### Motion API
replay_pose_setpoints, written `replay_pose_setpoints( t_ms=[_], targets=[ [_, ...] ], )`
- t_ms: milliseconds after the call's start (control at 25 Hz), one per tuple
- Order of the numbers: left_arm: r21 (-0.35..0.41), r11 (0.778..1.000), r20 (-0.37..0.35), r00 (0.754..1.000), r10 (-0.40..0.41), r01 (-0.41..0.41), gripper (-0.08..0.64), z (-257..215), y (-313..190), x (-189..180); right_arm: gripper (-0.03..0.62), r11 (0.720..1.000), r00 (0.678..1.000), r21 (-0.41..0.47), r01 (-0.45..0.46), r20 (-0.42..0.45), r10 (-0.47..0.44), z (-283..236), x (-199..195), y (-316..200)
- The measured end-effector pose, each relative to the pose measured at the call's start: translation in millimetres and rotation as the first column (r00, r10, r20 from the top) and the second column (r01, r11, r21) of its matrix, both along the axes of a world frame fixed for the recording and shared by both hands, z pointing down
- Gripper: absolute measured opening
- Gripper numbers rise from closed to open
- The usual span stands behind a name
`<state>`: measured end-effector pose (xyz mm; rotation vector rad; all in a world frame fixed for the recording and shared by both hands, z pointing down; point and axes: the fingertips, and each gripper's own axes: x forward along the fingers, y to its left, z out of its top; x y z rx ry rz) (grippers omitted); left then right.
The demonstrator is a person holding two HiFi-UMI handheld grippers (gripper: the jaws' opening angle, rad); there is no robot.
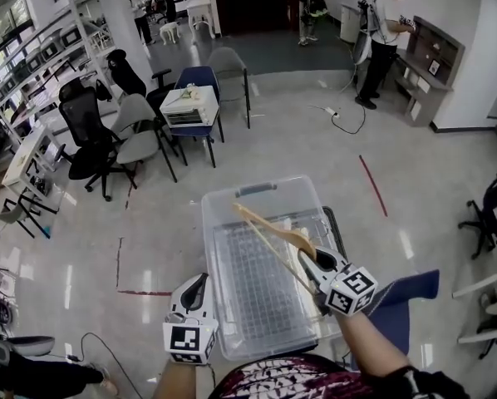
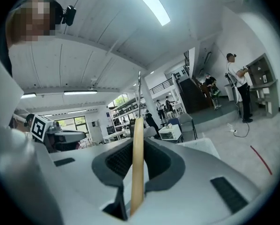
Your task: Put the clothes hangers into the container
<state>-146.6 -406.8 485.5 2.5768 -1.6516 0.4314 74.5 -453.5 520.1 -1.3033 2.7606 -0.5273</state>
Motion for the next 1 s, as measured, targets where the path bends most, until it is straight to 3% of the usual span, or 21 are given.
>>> replay_pose_setpoints(
  t_ms=[280, 640, 800, 1000],
  targets=[
    [-0.038, 0.998, -0.002, 0.999, 0.042, -0.042, 0.008, 16.9, -9.2, 7.4, 0.061, 0.993, 1.0, -0.118, -0.005, -0.03, 0.001, 69.0, -8.8, -16.8],
    [-0.058, 0.997, -0.007, 0.998, 0.054, -0.055, 0.008, 29.3, -13.6, 16.7, 0.061, 0.962, 0.998, -0.27, 0.044, -0.041, -0.057, 162.1, -18.4, -17.4],
    [-0.071, 0.996, -0.001, 0.998, 0.058, -0.058, 0.008, 35.0, -10.6, 20.3, 0.061, 0.93, 0.998, -0.366, 0.039, -0.026, -0.052, 214.6, -17.7, -14.2],
    [-0.088, 0.995, 0.007, 0.999, 0.054, -0.053, 0.008, 39.4, -6.1, 13.2, 0.061, 0.864, 0.998, -0.504, -0.001, -0.062, -0.034, 284.6, -16.4, -6.8]
  ],
)
